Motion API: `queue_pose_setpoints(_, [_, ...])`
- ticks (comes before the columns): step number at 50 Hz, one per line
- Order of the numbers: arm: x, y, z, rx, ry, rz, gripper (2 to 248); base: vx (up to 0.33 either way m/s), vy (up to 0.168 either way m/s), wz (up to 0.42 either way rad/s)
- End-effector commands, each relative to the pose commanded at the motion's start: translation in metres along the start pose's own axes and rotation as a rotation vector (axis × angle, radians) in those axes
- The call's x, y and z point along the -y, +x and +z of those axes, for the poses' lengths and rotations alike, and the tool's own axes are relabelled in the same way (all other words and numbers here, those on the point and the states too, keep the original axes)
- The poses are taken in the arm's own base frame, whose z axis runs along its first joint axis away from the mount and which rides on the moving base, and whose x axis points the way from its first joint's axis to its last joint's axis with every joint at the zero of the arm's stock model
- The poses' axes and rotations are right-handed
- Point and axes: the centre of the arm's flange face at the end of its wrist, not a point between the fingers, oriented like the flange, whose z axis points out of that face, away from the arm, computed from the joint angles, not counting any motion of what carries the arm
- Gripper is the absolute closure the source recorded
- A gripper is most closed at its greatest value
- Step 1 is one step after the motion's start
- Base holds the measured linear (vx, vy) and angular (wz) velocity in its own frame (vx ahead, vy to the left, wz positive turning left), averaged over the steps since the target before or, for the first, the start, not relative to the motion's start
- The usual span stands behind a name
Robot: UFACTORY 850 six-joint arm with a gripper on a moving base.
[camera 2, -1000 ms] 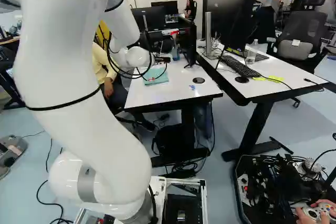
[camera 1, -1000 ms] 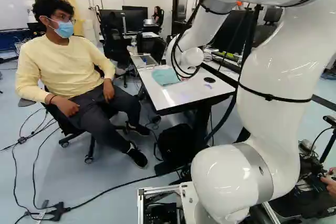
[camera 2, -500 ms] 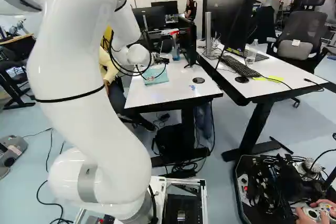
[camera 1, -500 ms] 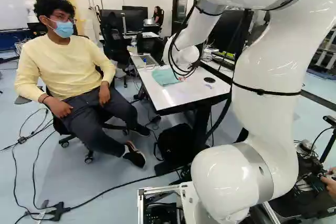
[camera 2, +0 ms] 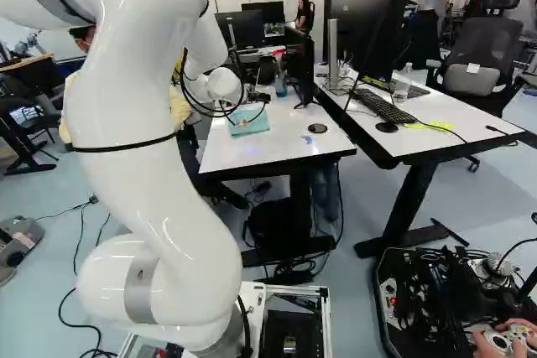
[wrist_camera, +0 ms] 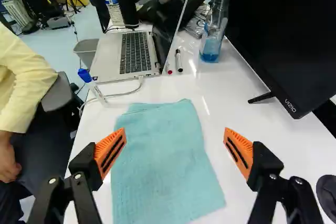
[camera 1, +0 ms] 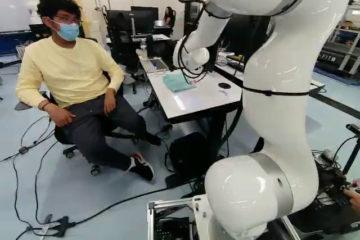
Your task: Clean the table with the green towel
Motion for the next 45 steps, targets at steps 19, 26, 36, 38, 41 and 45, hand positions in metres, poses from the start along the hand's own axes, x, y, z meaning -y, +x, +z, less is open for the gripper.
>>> queue_pose_setpoints(19, [0.003,0.007,0.022,0.038,0.005,-0.003,3,0.0,0.0,0.0])
queue_pose_setpoints(26, [0.005,0.008,0.029,0.055,0.006,-0.004,3,0.0,0.0,0.0])
queue_pose_setpoints(36, [0.006,0.01,0.038,0.078,0.009,-0.006,3,0.0,0.0,0.0])
queue_pose_setpoints(38, [0.007,0.011,0.039,0.083,0.009,-0.006,3,0.0,0.0,0.0])
queue_pose_setpoints(41, [0.007,0.011,0.042,0.09,0.01,-0.007,3,0.0,0.0,0.0])
queue_pose_setpoints(45, [0.008,0.012,0.045,0.1,0.01,-0.007,3,0.0,0.0,0.0])
